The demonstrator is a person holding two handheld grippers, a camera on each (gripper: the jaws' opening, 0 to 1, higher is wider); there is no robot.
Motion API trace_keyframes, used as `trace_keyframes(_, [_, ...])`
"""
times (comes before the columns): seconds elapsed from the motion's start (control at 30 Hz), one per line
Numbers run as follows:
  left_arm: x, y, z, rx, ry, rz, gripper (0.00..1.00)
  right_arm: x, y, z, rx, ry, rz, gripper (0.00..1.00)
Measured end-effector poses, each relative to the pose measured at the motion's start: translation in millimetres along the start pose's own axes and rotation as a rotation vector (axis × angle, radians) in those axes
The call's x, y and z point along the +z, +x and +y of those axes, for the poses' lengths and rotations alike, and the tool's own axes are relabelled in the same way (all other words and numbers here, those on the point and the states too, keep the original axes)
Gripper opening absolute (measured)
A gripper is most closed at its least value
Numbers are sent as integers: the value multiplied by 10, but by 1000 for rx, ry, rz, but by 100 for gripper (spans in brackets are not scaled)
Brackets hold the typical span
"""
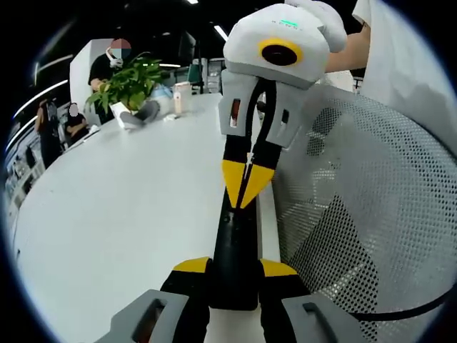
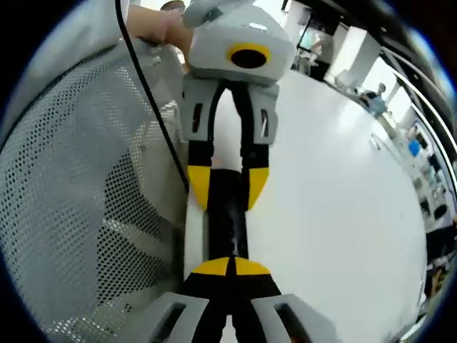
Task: Press the specified remote control buttons in sequence, fully releasing each button before pressing the next.
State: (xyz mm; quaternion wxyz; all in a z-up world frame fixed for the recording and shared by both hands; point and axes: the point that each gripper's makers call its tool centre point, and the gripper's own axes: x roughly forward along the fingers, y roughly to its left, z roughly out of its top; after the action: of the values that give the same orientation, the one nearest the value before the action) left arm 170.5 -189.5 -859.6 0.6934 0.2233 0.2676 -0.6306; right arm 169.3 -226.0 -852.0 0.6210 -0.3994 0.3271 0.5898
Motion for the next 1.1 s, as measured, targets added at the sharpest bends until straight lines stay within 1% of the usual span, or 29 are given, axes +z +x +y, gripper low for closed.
trace_keyframes(0.23, [-2,-1,-2,0,2,1,24,2,18,-7,17,33,15,0])
trace_keyframes(0.33, [-3,0,-1,0,1,1,24,-6,24,-12,34,49,21,0])
trace_keyframes(0.43, [-2,-2,-2,0,1,0,24,-12,23,-19,64,89,18,0])
trace_keyframes(0.53, [-3,-2,-2,-1,2,0,24,-10,22,-23,84,107,16,0])
trace_keyframes(0.6, [-4,-2,-1,-1,0,-1,24,-10,22,-23,99,130,12,0])
trace_keyframes(0.73, [-1,-2,0,1,0,0,24,-15,14,-24,110,186,-24,0])
trace_keyframes(0.83, [0,-3,1,1,-4,-3,24,-19,9,-16,113,179,-37,0])
trace_keyframes(0.9, [1,-1,1,0,-5,-2,24,-8,8,-10,121,146,-40,0])
trace_keyframes(1.03, [-3,0,0,1,-3,-2,24,-7,6,-17,135,179,-40,0])
trace_keyframes(1.1, [-2,-2,1,0,-11,-6,24,-14,1,-7,134,177,-44,0])
